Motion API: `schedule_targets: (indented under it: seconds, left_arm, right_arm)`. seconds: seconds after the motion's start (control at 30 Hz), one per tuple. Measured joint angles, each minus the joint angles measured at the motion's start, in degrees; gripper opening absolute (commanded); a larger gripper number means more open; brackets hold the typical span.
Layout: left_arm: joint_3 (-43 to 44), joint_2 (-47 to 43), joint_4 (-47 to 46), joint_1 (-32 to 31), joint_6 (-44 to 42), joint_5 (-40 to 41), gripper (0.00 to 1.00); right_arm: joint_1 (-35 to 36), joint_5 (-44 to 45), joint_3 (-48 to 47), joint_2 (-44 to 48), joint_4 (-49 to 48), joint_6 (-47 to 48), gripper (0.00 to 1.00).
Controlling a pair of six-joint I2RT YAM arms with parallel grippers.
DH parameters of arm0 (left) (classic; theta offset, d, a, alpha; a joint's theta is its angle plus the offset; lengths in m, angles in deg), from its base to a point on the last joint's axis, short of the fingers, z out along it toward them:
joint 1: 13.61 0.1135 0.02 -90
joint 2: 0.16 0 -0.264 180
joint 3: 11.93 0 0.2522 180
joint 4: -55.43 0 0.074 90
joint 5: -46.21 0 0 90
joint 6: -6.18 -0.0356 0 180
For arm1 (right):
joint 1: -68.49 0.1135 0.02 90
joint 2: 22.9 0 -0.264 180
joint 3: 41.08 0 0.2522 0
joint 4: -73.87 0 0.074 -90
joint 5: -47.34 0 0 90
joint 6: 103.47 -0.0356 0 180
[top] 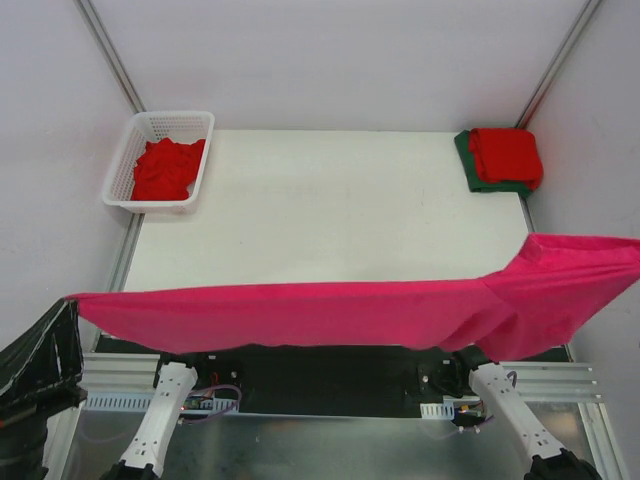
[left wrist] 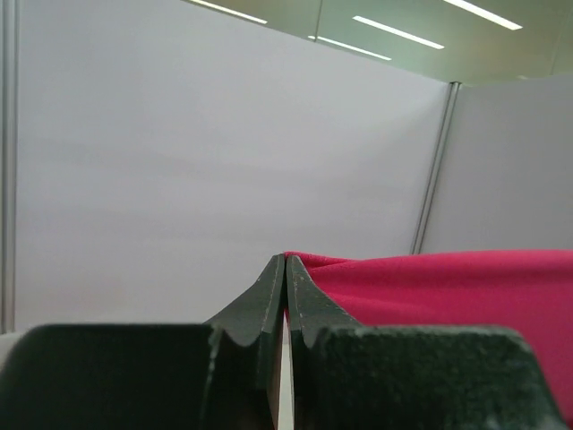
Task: Fold and stack the t-shirts
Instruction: Flatten out the tshirt
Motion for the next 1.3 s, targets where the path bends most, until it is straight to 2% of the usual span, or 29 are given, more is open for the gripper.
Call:
schedule_targets:
  seconds: [0.13, 0.27, 0.6, 0.73, 0.87, 1.03, 1.3]
  left_arm:
    - [-5.3, 1.0, -1.7, 0.0, -1.0, 2.1, 0.00]
    - [-13.9, 5.8, -7.7, 0.0, -2.9, 3.4, 0.00]
    - [-51.7, 26.5, -34.1, 0.0, -2.6, 5.9, 0.00]
    - [-60.6, 35.6, -43.0, 0.0, -1.4, 7.9, 0.00]
    - [-61.1, 49.7, -52.5, 0.0, -1.1, 10.1, 0.00]
    - [-55.2, 63.5, -58.1, 0.0, -2.1, 11.6, 0.00]
    - [-43.3, 76.4, -62.2, 0.0, -5.5, 12.0, 0.00]
  right_arm:
    - [0.0, 0.5, 6.6, -1.6, -2.8, 0.4, 0.01]
    - [0.0, 1.9, 13.4, -7.4, -7.3, 1.3, 0.01]
    - [-0.1, 6.6, 44.3, -24.3, -23.1, 2.6, 0.01]
    - [-0.2, 9.0, 51.2, -33.2, -27.0, 2.8, 0.01]
    - [-0.2, 11.1, 50.1, -44.5, -31.7, 2.8, 0.02]
    - [-0.3, 12.3, 43.6, -56.8, -35.3, 2.8, 0.01]
    - [-0.6, 13.5, 32.7, -69.5, -38.6, 3.7, 0.01]
